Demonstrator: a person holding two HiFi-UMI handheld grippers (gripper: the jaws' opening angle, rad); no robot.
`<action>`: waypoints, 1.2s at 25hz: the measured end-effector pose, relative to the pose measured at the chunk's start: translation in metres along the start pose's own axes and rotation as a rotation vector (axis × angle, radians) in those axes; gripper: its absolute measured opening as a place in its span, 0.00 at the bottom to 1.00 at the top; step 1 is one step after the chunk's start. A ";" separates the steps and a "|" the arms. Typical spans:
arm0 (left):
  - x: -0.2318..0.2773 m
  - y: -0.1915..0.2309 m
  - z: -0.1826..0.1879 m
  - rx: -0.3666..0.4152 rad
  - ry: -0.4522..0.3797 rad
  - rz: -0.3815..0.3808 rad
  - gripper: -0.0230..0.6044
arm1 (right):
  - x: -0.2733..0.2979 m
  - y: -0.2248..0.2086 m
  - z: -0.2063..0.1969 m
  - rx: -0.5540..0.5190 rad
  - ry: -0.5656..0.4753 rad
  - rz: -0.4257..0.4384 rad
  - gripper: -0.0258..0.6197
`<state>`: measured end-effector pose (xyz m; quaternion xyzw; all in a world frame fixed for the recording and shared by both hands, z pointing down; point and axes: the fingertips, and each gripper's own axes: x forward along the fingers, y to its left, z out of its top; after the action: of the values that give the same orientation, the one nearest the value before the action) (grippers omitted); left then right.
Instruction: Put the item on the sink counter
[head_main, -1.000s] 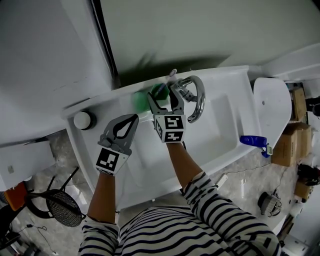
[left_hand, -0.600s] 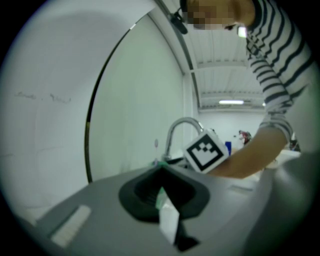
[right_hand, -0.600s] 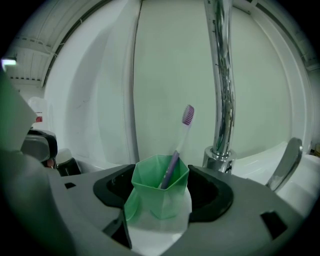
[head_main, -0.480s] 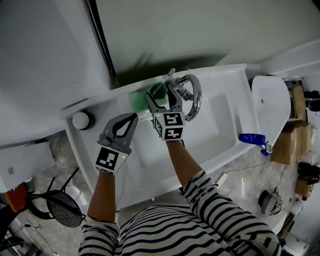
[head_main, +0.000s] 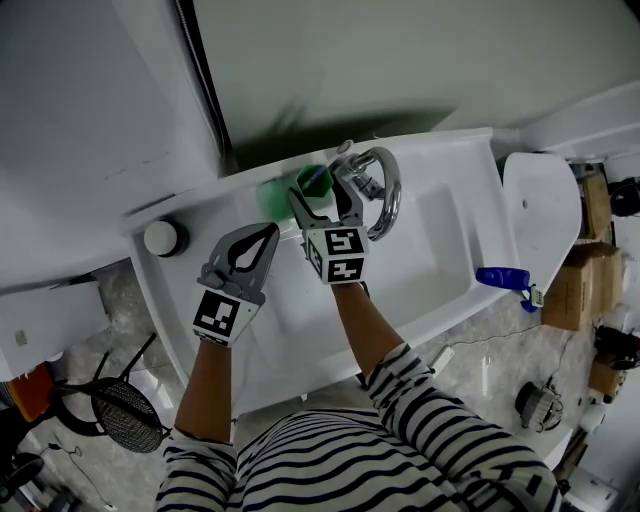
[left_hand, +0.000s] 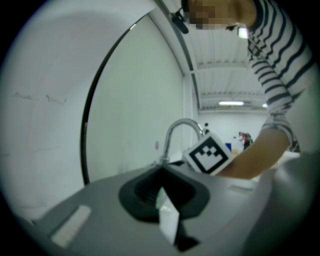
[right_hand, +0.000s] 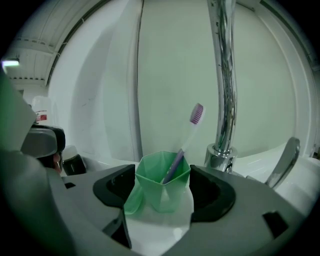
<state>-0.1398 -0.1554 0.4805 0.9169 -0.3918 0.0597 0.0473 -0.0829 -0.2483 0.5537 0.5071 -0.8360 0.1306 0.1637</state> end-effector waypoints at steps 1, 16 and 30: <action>0.000 0.000 -0.001 0.004 0.005 -0.001 0.05 | -0.001 0.000 0.001 -0.001 -0.002 -0.005 0.52; -0.003 -0.010 0.003 0.009 0.005 -0.014 0.05 | -0.027 0.013 -0.004 -0.018 -0.005 -0.034 0.52; -0.020 -0.036 0.029 0.054 -0.005 -0.040 0.05 | -0.090 0.041 0.013 -0.039 -0.038 0.003 0.52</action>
<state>-0.1251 -0.1201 0.4476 0.9257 -0.3716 0.0668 0.0228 -0.0826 -0.1626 0.5027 0.5050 -0.8421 0.1047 0.1576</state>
